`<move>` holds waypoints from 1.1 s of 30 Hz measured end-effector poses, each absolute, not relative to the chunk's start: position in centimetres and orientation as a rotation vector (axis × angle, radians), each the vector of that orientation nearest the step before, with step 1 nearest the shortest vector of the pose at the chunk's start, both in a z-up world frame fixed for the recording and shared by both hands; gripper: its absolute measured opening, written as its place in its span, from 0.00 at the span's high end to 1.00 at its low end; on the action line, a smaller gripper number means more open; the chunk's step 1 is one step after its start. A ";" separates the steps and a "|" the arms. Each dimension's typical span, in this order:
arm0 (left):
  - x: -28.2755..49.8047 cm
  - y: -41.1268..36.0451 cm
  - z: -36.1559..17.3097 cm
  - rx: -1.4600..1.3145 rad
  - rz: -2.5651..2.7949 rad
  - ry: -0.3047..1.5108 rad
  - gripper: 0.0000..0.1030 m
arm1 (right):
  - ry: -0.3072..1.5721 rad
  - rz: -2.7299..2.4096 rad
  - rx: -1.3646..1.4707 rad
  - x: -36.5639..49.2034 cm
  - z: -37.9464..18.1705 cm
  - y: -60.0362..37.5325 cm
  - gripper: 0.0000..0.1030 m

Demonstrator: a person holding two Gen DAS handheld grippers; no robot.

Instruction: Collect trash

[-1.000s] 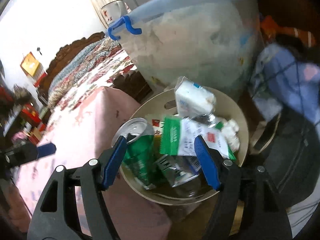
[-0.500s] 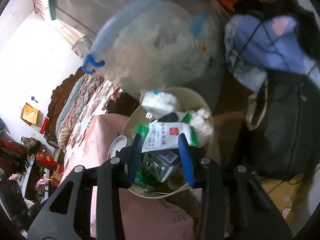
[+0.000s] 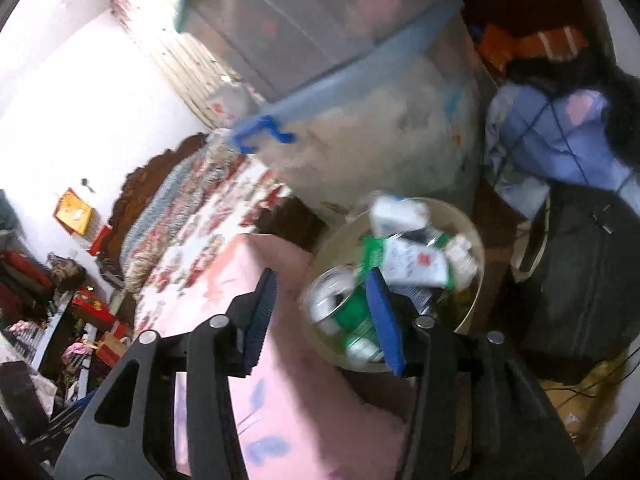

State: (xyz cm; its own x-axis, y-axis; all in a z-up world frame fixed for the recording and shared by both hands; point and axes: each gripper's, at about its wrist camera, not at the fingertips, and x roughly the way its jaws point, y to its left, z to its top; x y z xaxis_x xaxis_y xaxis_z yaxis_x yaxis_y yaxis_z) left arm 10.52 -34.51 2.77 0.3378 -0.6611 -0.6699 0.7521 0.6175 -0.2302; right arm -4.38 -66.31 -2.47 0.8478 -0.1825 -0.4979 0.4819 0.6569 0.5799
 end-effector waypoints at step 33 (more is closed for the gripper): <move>2.1 -21.4 5.6 0.201 -0.662 0.599 0.08 | 0.061 -0.474 0.080 -20.7 11.2 -33.9 0.21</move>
